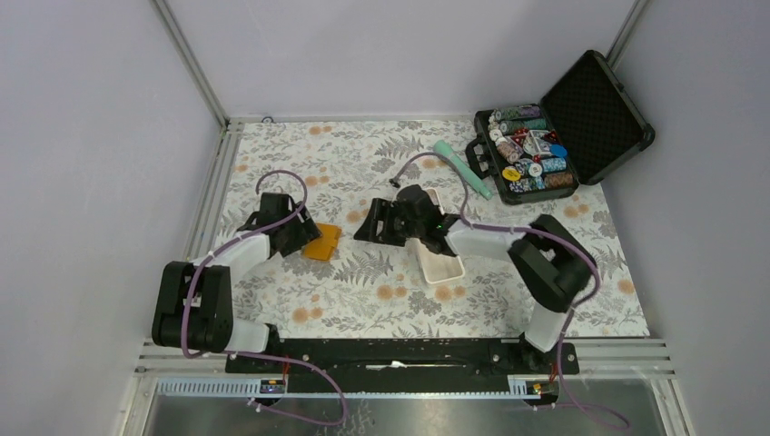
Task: Put the credit cards into the card holder
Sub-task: Open the card holder at the center of the board.
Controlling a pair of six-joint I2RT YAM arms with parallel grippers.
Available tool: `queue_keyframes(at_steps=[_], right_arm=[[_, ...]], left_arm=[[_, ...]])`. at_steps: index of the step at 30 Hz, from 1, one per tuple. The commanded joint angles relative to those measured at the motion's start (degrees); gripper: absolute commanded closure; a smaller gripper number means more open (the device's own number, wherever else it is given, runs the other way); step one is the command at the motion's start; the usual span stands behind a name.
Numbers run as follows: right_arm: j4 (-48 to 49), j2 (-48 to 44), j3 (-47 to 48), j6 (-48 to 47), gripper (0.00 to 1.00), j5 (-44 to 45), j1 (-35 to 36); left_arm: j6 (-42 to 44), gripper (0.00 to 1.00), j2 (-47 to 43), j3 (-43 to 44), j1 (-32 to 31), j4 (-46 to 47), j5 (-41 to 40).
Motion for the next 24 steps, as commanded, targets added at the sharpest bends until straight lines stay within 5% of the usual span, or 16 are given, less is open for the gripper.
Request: queue_keyframes(at_steps=[1, 24], right_arm=[[2.3, 8.6, 8.0, 1.8, 0.25, -1.2, 1.5], [5.5, 31.4, 23.9, 7.0, 0.35, -6.6, 3.0]], left_arm=[[0.2, 0.33, 0.7, 1.3, 0.2, 2.8, 3.8], [-3.4, 0.57, -3.2, -6.1, 0.2, 7.7, 7.2]])
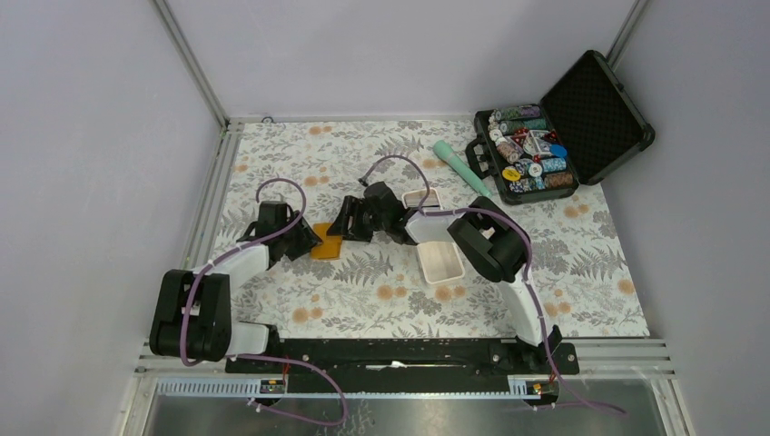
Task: Put the credit cards into the card holder
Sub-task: Open the card holder at the center of the board.
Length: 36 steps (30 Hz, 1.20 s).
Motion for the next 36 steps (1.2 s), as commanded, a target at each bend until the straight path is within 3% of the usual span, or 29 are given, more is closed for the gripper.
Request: queue_keyframes(at_steps=[1, 5, 12, 15, 17, 23, 29, 36], right_arm=[[1.2, 4.7, 2.6, 2.5, 0.35, -3.3, 1.2], [3.7, 6.4, 4.0, 3.5, 0.41, -5.3, 1.4], [8.6, 3.0, 1.4, 1.1, 0.84, -5.0, 1.4], [9.3, -2.4, -0.7, -3.1, 1.00, -3.3, 1.3], [8.7, -7.0, -2.2, -7.2, 1.00, -2.1, 1.3], [7.1, -23.7, -11.4, -24.6, 1.00, 0.9, 1.4], [7.2, -41.8, -24.6, -45.6, 1.00, 6.7, 5.1], [11.4, -56.3, -35.3, -58.4, 1.00, 10.7, 8.4]], left_arm=[[-0.8, 0.59, -0.8, -0.9, 0.2, 1.7, 2.1], [-1.1, 0.63, -0.5, -1.3, 0.2, 2.7, 2.3], [-2.5, 0.64, -3.9, -2.5, 0.2, 4.0, 2.7], [-3.9, 0.55, -10.1, -2.2, 0.2, 1.4, 3.7], [-4.9, 0.47, -15.6, -1.5, 0.2, -1.4, 4.4], [-5.3, 0.03, -27.0, 7.1, 0.3, -15.7, 5.2], [-8.3, 0.01, -23.8, 14.8, 0.3, -24.4, 16.8], [-22.9, 0.01, -26.2, 11.7, 0.3, -19.3, 25.7]])
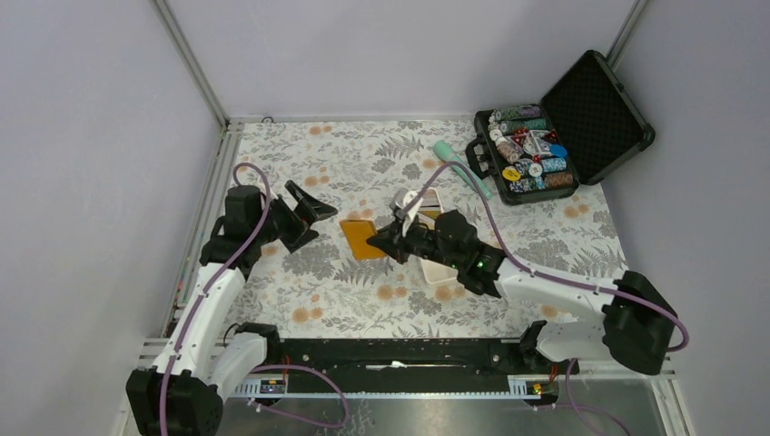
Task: Put the credit cards into the card holder
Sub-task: Open the card holder at the center of the board.
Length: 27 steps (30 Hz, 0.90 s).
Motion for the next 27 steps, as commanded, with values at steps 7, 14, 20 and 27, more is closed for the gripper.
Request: queue_keyframes(at_steps=[7, 14, 20, 27], right_arm=[[7.7, -8.1, -5.3, -23.7, 1.00, 5.5, 6.6], [10.5, -2.1, -3.4, -40.0, 1.00, 10.1, 13.4], [17.3, 3.4, -3.7, -51.1, 1.00, 18.0, 17.3], [24.1, 7.4, -4.2, -57.8, 1.00, 19.8, 19.2]], left_arm=[[-17.9, 0.01, -2.4, -7.5, -0.9, 5.4, 16.0], [-22.9, 0.01, -5.9, -13.2, -1.9, 5.4, 19.5], [-24.9, 0.13, -7.6, -14.4, -2.8, 5.3, 20.7], [-25.3, 0.59, -7.5, -14.2, -3.7, 5.5, 20.5]])
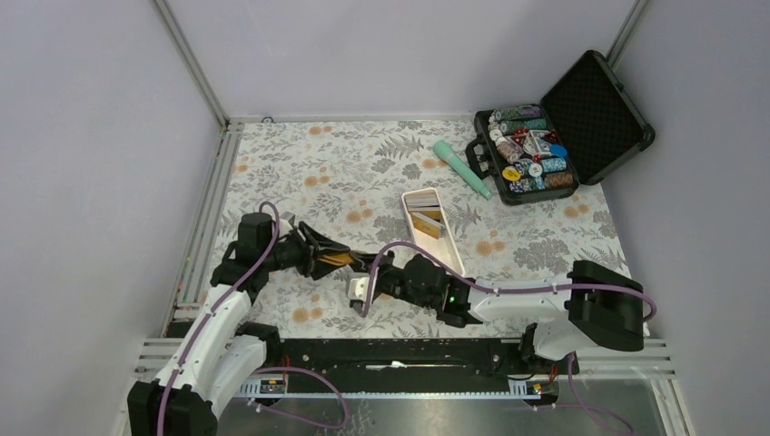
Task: Put the credit cards into the card holder
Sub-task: Open the card holder at the center of the board.
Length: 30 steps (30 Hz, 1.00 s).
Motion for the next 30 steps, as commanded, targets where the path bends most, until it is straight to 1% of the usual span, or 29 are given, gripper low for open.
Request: queue_keyframes(at_steps=[1, 4, 5, 6, 7, 8, 9, 11, 12, 13, 15, 16, 17, 19, 21, 22, 24, 26, 30], right_arm=[[10.9, 1.5, 0.9, -7.1, 1.00, 3.7, 1.4], [14.3, 1.9, -0.6, -7.8, 0.99, 4.3, 2.1], [15.1, 1.9, -1.1, -7.8, 0.92, 4.5, 2.3], [15.8, 1.8, -1.8, -7.8, 0.84, 4.7, 2.5], [16.4, 1.6, -2.4, -7.7, 0.72, 4.9, 2.7], [17.1, 1.2, -3.0, -7.4, 0.55, 5.4, 2.9], [17.9, 0.7, -3.8, -6.7, 0.43, 5.9, 3.0], [20.0, -0.8, -5.5, -4.4, 0.24, 7.4, 3.1], [20.5, -2.1, -6.3, -2.6, 0.17, 8.0, 3.1], [20.1, -3.4, -7.0, -0.6, 0.14, 8.6, 3.1], [17.0, -7.1, -7.5, 6.4, 0.13, 9.7, 3.1], [14.5, -8.8, -7.3, 10.9, 0.08, 11.0, 3.1], [11.6, -10.6, -6.9, 17.8, 0.07, 12.7, 3.1], [8.2, -13.1, -6.5, 27.4, 0.02, 17.0, 3.0], [5.5, -15.2, -6.6, 36.6, 0.00, 20.1, 2.9], [3.5, -16.6, -6.7, 41.2, 0.00, 20.5, 2.6], [-0.2, -18.3, -6.5, 51.2, 0.00, 19.1, 0.9], [-4.3, -19.7, -5.9, 62.5, 0.00, 16.1, -2.3], [-6.0, -22.0, -6.6, 82.8, 0.00, 6.4, -10.3]], left_arm=[[-0.9, 0.66, -0.7, 0.0, -0.2, 2.1, 1.5], [-1.2, 0.93, -0.9, 0.0, -0.2, 2.6, 1.1], [-1.4, 0.99, -0.9, -0.1, -0.2, 2.9, 0.9], [-1.6, 1.00, -1.1, -0.1, -0.2, 3.4, 0.8], [-1.8, 1.00, -1.2, -0.2, -0.2, 4.0, 0.7], [-2.0, 1.00, -1.3, -0.2, -0.2, 4.5, 0.5], [-2.2, 1.00, -1.5, -0.2, -0.2, 5.3, 0.1], [-2.0, 1.00, -2.2, 0.1, -0.2, 6.7, -1.5], [-1.6, 1.00, -2.6, 0.4, -0.2, 7.3, -2.7], [-1.0, 1.00, -3.2, 0.8, -0.2, 7.6, -4.1], [0.9, 1.00, -4.5, 1.9, -0.2, 8.4, -7.2], [2.2, 1.00, -5.4, 2.4, -0.2, 9.1, -8.8], [3.6, 1.00, -6.6, 2.7, -0.2, 10.1, -10.8], [6.8, 1.00, -9.2, 2.9, -0.3, 11.8, -14.7], [9.2, 1.00, -11.5, 2.2, -0.3, 14.6, -17.2], [9.8, 1.00, -12.6, 1.6, -0.4, 18.0, -17.5], [10.2, 1.00, -14.4, -0.3, -0.9, 24.3, -17.7], [11.4, 1.00, -16.4, -2.4, -2.0, 30.0, -18.5], [15.8, 1.00, -18.5, -3.6, -4.2, 35.8, -18.9]])
